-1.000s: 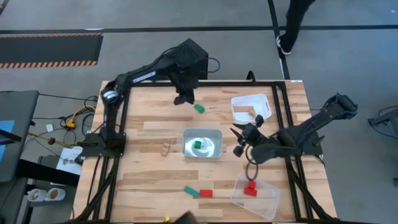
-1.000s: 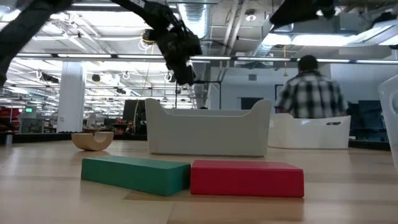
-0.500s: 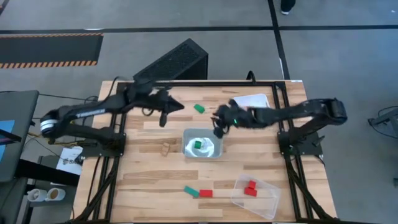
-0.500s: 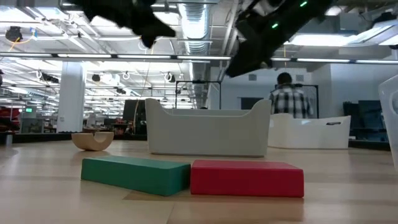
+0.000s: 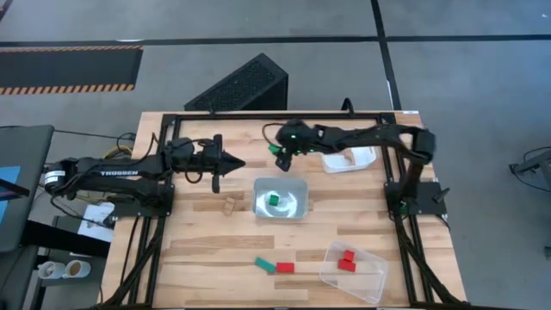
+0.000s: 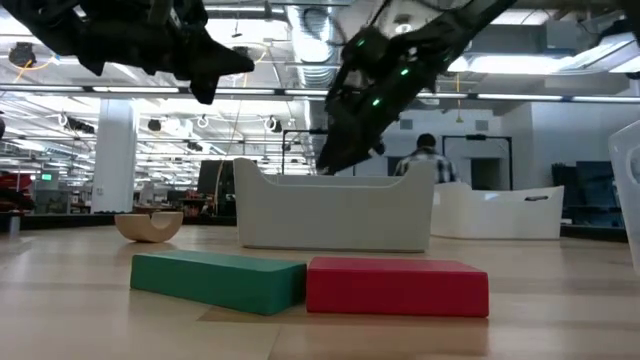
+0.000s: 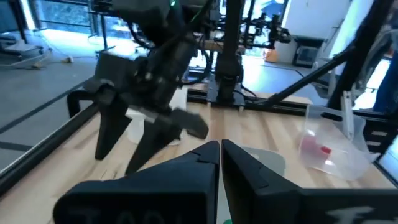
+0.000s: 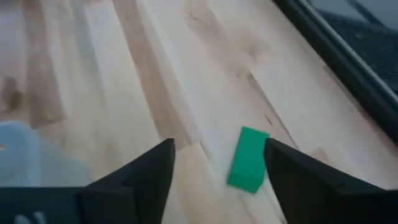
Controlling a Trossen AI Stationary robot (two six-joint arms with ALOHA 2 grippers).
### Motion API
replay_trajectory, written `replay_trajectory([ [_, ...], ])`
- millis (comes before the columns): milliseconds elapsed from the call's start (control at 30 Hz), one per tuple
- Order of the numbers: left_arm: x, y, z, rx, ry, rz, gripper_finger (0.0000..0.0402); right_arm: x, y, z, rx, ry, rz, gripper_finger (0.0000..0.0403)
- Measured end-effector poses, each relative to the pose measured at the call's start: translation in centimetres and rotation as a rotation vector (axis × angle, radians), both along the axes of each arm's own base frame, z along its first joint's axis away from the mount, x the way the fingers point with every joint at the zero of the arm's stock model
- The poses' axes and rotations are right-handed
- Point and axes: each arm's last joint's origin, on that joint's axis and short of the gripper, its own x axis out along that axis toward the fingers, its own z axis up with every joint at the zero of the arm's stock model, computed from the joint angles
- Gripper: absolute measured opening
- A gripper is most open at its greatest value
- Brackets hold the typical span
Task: Sort & place blocks by color
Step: Put the top green block into the gray bin
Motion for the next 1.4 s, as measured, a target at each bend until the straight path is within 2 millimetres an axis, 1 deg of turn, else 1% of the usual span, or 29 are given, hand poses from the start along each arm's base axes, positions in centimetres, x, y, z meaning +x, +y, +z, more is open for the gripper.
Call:
replay_trajectory([
  [67,0.0,-0.1,-0.2,0.004,0.013,0.003,0.0004,1.1,-0.7,-0.8,0.013,0.038,-0.007,0.0285],
  [167,-0.1,-0.3,-0.6,0.005,0.026,-0.008,0.0004,2.2,-1.8,-2.0,0.036,0.116,-0.019,0.0295],
  [267,-0.1,-0.4,-0.8,0.006,0.035,-0.012,0.0004,3.0,-2.6,-3.0,0.053,0.19,-0.019,0.0294],
  [433,-0.1,-0.4,-0.7,0.016,0.034,-0.014,0.0004,3.5,-3.6,-4.4,0.098,0.284,-0.022,0.0292],
  [533,-0.1,-0.4,-0.7,0.026,0.031,-0.015,0.0004,3.8,-3.8,-3.7,0.097,0.284,-0.016,0.0291],
  [600,-0.1,-0.4,-0.7,0.029,0.031,-0.016,0.0004,3.6,-4.0,-3.3,0.112,0.294,-0.015,0.0291],
  [700,-0.1,-0.4,-0.7,0.029,0.03,-0.02,0.0004,3.2,-4.3,-3.6,0.15,0.327,0.002,0.0291],
  [867,-0.1,-0.4,-0.7,0.029,0.03,-0.023,0.0004,2.5,-4.7,-3.6,0.161,0.375,0.012,0.0291],
  [933,-0.1,-0.4,-0.7,0.028,0.033,-0.023,0.0004,2.2,-4.8,-3.0,0.157,0.373,0.012,0.0291],
  [1067,-0.1,-0.4,-0.8,0.026,0.039,-0.023,0.0004,1.9,-4.7,-1.0,0.125,0.331,0.024,0.0291],
  [1133,-0.1,-0.4,-0.8,0.026,0.039,-0.023,0.0004,1.7,-4.8,-0.4,0.117,0.317,0.022,0.0291],
  [1233,-0.1,-0.4,-0.8,0.026,0.039,-0.024,0.0004,1.2,-5.2,-0.5,0.118,0.344,0.025,0.0291],
  [1333,-0.1,-0.4,-0.8,0.027,0.038,-0.024,0.0004,0.7,-5.4,-0.7,0.076,0.407,0.091,0.0291],
  [1400,-0.1,-0.4,-0.8,0.027,0.038,-0.024,0.0004,0.8,-5.3,-0.7,0.021,0.434,0.138,0.0291],
])
